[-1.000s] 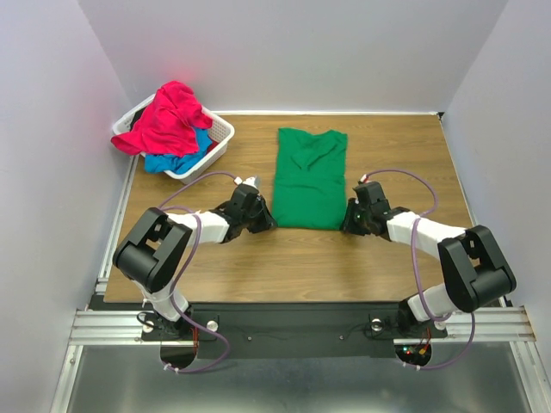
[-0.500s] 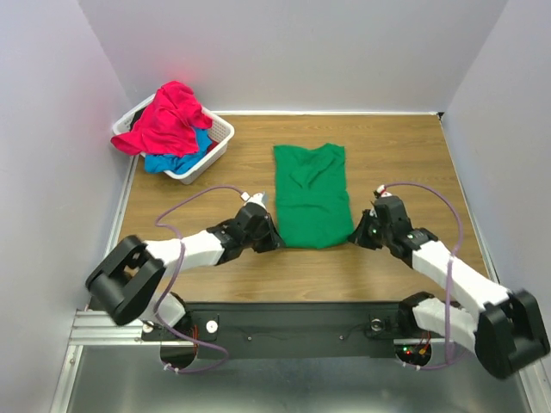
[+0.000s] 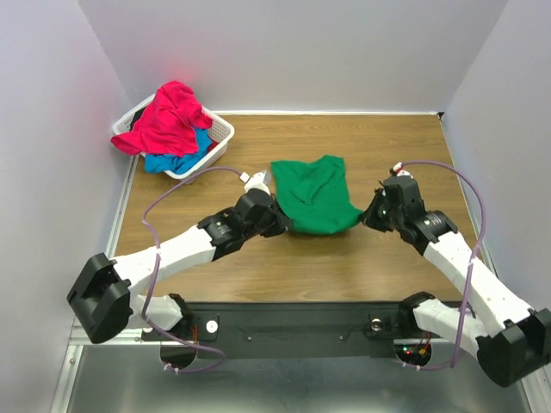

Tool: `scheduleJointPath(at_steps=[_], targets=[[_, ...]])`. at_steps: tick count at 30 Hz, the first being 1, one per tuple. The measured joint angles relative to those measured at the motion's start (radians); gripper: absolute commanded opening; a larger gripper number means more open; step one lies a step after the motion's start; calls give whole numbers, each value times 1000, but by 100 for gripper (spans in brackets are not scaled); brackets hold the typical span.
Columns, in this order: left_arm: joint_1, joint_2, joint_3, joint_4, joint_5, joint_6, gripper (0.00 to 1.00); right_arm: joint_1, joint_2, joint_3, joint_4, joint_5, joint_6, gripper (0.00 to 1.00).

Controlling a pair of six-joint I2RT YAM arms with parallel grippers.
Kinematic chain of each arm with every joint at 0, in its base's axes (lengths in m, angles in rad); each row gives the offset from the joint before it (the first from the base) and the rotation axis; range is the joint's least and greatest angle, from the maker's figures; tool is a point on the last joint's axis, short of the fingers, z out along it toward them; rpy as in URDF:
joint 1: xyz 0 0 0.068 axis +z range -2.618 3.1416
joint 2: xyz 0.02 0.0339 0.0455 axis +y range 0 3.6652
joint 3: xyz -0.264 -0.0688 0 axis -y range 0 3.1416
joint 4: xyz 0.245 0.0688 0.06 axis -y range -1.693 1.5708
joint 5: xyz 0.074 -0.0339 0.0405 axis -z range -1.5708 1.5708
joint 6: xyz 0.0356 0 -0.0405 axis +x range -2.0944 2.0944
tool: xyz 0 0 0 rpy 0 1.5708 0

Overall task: Fold and stack the t-shirts
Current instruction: Fold the tshirt

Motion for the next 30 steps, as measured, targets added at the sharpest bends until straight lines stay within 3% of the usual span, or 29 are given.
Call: scheduleJointPath(at_steps=[13, 30], targets=[[182, 182, 265, -48, -8, 130, 0, -11, 357, 379, 0, 180, 7, 1], [337, 454, 499, -37, 76, 246, 0, -140, 723, 660, 97, 23, -85, 0]])
